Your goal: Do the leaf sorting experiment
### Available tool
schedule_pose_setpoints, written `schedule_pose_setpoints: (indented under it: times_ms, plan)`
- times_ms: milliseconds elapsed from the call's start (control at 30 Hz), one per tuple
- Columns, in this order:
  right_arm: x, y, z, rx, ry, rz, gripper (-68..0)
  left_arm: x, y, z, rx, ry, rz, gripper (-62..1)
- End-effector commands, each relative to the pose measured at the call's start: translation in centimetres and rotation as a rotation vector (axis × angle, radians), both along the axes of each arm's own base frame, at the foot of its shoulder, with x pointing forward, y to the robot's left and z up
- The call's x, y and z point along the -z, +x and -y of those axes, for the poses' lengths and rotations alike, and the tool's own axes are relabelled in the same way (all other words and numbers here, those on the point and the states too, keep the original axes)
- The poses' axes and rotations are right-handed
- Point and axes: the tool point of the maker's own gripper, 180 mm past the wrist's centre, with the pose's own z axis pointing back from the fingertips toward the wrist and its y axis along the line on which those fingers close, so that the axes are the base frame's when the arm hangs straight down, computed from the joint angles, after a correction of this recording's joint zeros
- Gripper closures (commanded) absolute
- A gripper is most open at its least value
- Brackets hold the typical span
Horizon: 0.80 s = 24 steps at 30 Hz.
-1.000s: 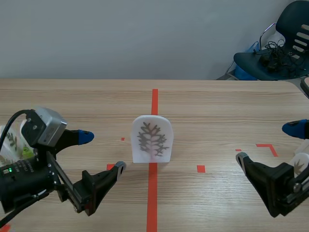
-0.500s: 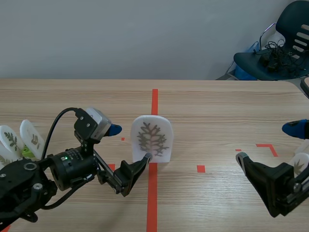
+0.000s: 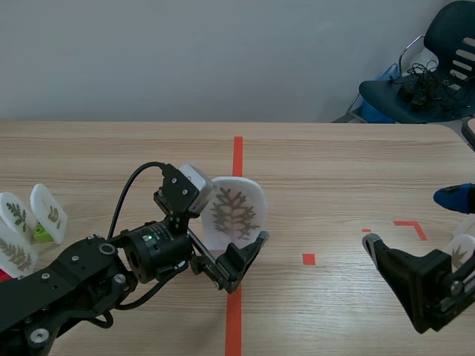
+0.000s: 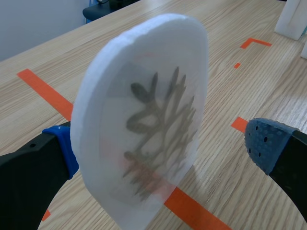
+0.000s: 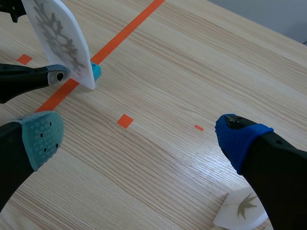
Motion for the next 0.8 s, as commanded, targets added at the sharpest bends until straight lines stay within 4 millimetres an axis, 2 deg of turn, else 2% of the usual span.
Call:
schedule_pose_setpoints:
  times_ms: [0, 167, 200, 300, 367, 767]
  plan:
    - [-1.06, 0.49, -0.39, -0.006, 0.015, 0.036, -67.9, -0.99, 0.55, -0.36, -0.008, -0.017, 0.027, -62.3]
    - [-1.07, 0.49, -0.39, -0.006, 0.015, 0.037, -67.9, -0.68, 0.47, -0.83, -0.009, -0.003, 0.023, -62.3]
    - [-1.07, 0.49, -0.39, -0.006, 0.015, 0.037, -67.9, -0.67, 0.46, -0.87, -0.008, -0.002, 0.023, -59.9]
    - [-1.07, 0.49, -0.39, -0.006, 0.015, 0.037, -67.9, -0.61, 0.46, -1.01, -0.008, 0.001, 0.023, -44.7]
    - [-1.07, 0.49, -0.39, -0.006, 0.015, 0.037, -67.9, -0.61, 0.46, -1.01, -0.008, 0.001, 0.022, -38.0]
    - [-1.06, 0.49, -0.39, -0.006, 0.015, 0.036, -67.9, -0.57, 0.28, -0.91, -0.002, -0.003, 0.017, -18.5]
